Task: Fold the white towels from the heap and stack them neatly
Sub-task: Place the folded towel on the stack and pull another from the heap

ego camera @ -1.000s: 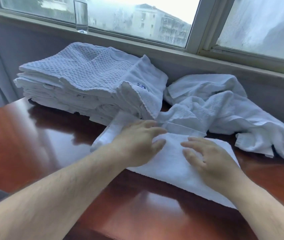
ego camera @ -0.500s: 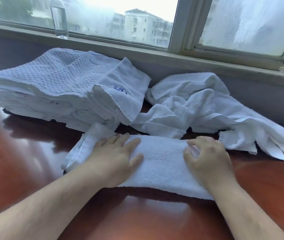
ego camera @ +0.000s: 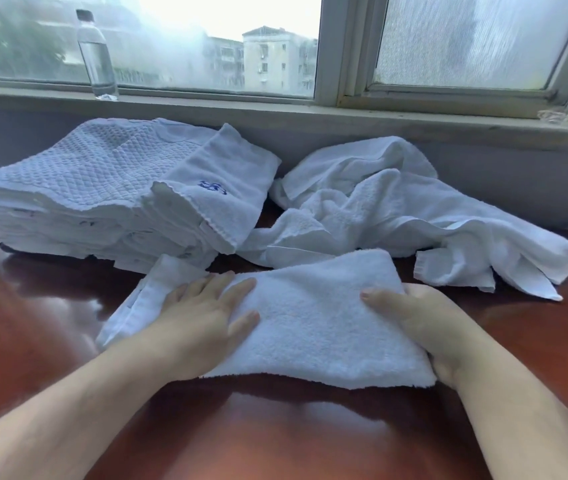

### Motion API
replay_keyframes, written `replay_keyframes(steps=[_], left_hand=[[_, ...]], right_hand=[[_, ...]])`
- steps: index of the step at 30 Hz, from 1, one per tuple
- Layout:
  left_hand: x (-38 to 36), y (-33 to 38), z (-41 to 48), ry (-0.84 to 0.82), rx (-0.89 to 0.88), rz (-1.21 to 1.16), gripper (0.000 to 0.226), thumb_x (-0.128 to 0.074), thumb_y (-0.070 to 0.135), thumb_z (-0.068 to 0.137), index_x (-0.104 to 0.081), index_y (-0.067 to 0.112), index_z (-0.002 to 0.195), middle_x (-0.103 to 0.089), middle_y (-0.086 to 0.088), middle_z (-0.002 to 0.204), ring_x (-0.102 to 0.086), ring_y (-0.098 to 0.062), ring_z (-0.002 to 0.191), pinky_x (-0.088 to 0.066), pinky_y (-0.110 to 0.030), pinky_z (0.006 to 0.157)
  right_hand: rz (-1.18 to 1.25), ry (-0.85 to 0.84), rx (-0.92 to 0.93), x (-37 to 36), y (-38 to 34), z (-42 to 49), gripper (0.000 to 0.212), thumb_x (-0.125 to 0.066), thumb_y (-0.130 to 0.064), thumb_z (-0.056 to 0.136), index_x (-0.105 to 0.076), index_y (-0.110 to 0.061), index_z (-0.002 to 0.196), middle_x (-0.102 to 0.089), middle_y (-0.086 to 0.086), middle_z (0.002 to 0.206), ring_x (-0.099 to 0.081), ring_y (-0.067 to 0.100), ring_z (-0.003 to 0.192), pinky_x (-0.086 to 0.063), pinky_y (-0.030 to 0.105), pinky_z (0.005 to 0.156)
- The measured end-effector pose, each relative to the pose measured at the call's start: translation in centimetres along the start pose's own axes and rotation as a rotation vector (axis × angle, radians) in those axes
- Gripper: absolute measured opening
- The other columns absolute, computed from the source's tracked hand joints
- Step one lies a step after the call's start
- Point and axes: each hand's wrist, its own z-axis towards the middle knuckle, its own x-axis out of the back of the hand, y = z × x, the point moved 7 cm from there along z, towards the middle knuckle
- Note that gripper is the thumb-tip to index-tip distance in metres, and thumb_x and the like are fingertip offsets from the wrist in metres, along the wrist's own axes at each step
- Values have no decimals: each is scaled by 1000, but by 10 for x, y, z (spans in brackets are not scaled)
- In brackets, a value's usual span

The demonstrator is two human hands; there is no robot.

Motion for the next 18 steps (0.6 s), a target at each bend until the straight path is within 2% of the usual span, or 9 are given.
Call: replay_keyframes(steps=[2,5,7,9,11,13,15,16,18], left_hand=[[1,-1,2,-29,-2,-2,66,-18,67,96,-2,47,156,0,11,167,2,-14,152,-1,-41,123],[18,2,10,-33,-49,-62,68,-43,63,96,-13,46,155,-16,12,163,-16,-15,149,-17,-35,119],[38,15,18,40,-154,-147,84,-62,64,86,-14,47,153,-22,17,160,-23,-7,144,-23,-25,110],[52,38,27,72,-278,-257,102,-74,67,73,-11,50,152,-26,21,155,-26,4,135,-23,-17,105],[59,58,37,43,-340,-324,104,-79,69,62,-18,57,145,-37,27,142,-36,10,121,-30,-13,97],[65,69,46,43,-343,-336,84,-81,68,58,-35,61,128,-54,30,120,-53,7,103,-40,-15,83],[70,78,52,49,-358,-357,50,-81,62,64,-51,58,104,-65,25,97,-61,7,86,-46,-19,72],[70,82,54,48,-369,-377,36,-80,60,69,-55,57,96,-67,23,92,-63,6,81,-50,-22,70],[67,87,56,56,-345,-407,23,-73,59,80,-61,54,98,-70,17,90,-65,0,80,-55,-30,75]], right_hand=[[-19,3,145,0,-12,-2,21,-73,-18,88,-72,-15,109,-77,9,100,-76,29,88,-61,38,65],[-365,93,383,-1,-30,-10,34,-74,-14,88,-69,-40,109,-76,-12,98,-72,9,93,-58,36,83],[-526,143,537,-5,-42,-18,46,-72,-13,88,-63,-52,111,-72,-24,97,-66,-3,93,-52,26,83],[-532,149,660,-4,-51,-27,51,-72,-13,88,-61,-56,113,-71,-25,98,-64,-3,96,-50,19,81],[-503,171,732,2,-57,-35,46,-72,-20,88,-63,-58,113,-71,-25,99,-64,-4,95,-48,11,74],[-498,269,763,15,-61,-39,41,-69,-32,83,-63,-61,112,-71,-25,100,-63,-5,94,-47,8,71],[-525,443,732,34,-60,-35,40,-74,-39,81,-64,-57,115,-71,-15,101,-64,3,94,-52,22,77],[-543,519,681,42,-58,-31,40,-77,-39,81,-65,-51,117,-71,-12,102,-65,10,95,-52,31,80],[-571,588,569,48,-50,-21,38,-79,-34,80,-68,-40,116,-70,-10,104,-65,14,94,-49,34,80]])
